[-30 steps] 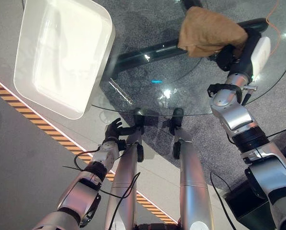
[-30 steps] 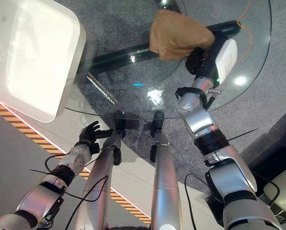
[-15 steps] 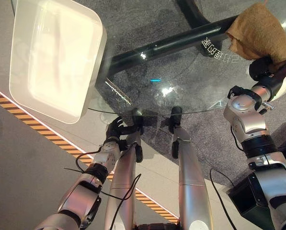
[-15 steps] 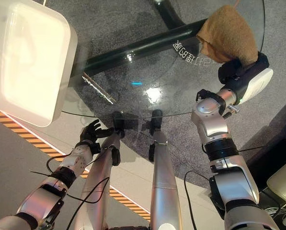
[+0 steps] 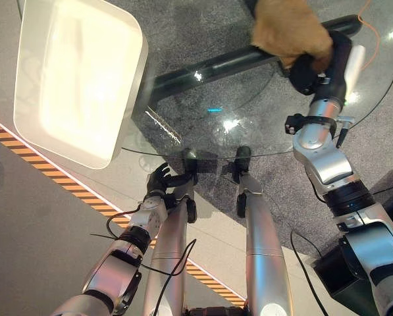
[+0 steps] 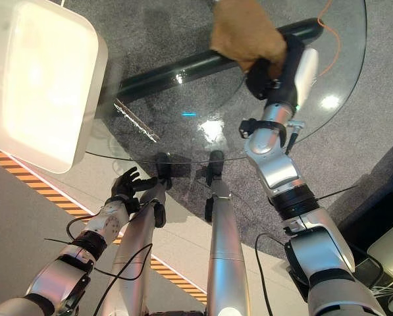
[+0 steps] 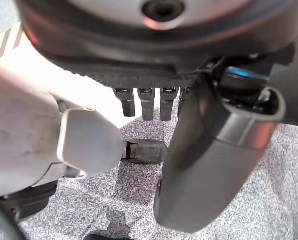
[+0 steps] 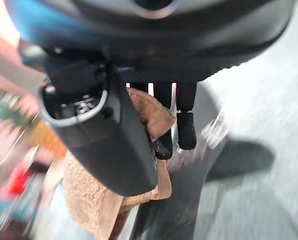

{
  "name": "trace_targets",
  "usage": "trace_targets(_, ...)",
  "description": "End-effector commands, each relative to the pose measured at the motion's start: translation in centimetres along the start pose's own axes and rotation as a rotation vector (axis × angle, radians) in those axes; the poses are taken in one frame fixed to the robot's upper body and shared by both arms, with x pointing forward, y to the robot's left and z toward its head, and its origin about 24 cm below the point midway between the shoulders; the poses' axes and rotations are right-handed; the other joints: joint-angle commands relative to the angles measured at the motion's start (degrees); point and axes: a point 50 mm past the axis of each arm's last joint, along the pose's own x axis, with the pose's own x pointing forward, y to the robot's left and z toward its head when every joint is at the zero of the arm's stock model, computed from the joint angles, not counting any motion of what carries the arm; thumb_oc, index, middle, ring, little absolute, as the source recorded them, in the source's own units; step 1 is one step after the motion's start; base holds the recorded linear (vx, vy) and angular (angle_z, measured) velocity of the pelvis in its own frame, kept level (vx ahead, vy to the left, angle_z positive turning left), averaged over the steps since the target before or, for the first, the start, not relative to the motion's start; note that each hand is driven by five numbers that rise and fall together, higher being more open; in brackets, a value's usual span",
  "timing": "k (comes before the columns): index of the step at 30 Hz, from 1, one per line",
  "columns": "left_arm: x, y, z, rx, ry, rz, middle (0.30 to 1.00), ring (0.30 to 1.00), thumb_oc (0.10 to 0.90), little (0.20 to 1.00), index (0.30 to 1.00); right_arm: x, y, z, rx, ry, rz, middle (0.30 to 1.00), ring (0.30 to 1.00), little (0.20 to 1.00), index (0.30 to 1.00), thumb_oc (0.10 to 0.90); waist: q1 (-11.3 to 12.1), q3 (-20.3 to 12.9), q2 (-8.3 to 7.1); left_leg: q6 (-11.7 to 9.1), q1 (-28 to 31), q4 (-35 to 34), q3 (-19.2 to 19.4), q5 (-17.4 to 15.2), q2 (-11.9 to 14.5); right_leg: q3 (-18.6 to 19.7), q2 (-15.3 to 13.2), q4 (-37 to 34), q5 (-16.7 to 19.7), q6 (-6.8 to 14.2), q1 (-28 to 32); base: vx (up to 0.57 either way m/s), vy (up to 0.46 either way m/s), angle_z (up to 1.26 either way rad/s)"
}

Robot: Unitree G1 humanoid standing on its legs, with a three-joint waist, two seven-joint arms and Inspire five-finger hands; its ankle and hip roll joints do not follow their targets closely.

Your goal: Wipe the table with a cloth and put it in the basket.

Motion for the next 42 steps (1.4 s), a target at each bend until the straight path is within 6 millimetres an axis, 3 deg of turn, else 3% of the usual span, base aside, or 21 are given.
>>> trace_targets(1, -0.4, 0.8, -2.3, 0.012, 0.049, 0.05, 0.9, 0.9, 0.8, 0.9, 0.9, -0.1, 0.2, 6.5, 0.036, -0.289, 0.075, 0.3, 0.3, 0.2, 0.3, 0.1, 0.43, -1.44, 1.32, 0.08, 1.88, 2.18, -0.48, -5.9, -3.53, -0.82, 3.84, -3.01, 0.34, 1.54, 0.99, 0.0, 0.018, 0.12)
trace_targets(9, -0.2, 1.2, -1.8, 0.032, 0.04, 0.048, 0.9, 0.9, 0.8, 0.9, 0.9, -1.1, 3.9, 5.1, -0.224, -0.205, 0.494, 0.3, 0.3, 0.2, 0.3, 0.1, 1.39, -1.44, 0.92, -0.06, 1.73, 1.81, -0.38, -5.57, -3.59, -1.78, 3.29, -3.4, 0.56, 1.74, 1.03, 0.0, 0.008, 0.04)
trace_targets(27, -0.1, 3.4, -0.8, 0.087, 0.017, 0.037, 0.9, 0.9, 0.8, 0.9, 0.9, -4.3, 7.2, 4.8, -0.445, -0.209, 1.156, 0.3, 0.3, 0.2, 0.3, 0.1, 3.4, -1.44, 0.16, -0.62, 0.99, 1.49, -1.31, -4.7, -3.79, -4.34, 2.46, -4.11, 1.25, 2.05, 1.1, 0.01, -0.021, 0.04)
trace_targets(42, -0.2, 3.5, -0.6, 0.105, 0.005, 0.03, 0.9, 0.9, 0.8, 0.9, 0.9, -4.4, 7.3, 4.6, -0.41, -0.198, 1.167, 0.3, 0.3, 0.2, 0.3, 0.1, 3.97, -1.44, 0.35, -0.54, -0.15, 2.2, -1.72, -4.59, -3.73, -5.14, 2.1, -3.42, 1.19, 1.81, 0.06, 0.01, -0.017, 0.03)
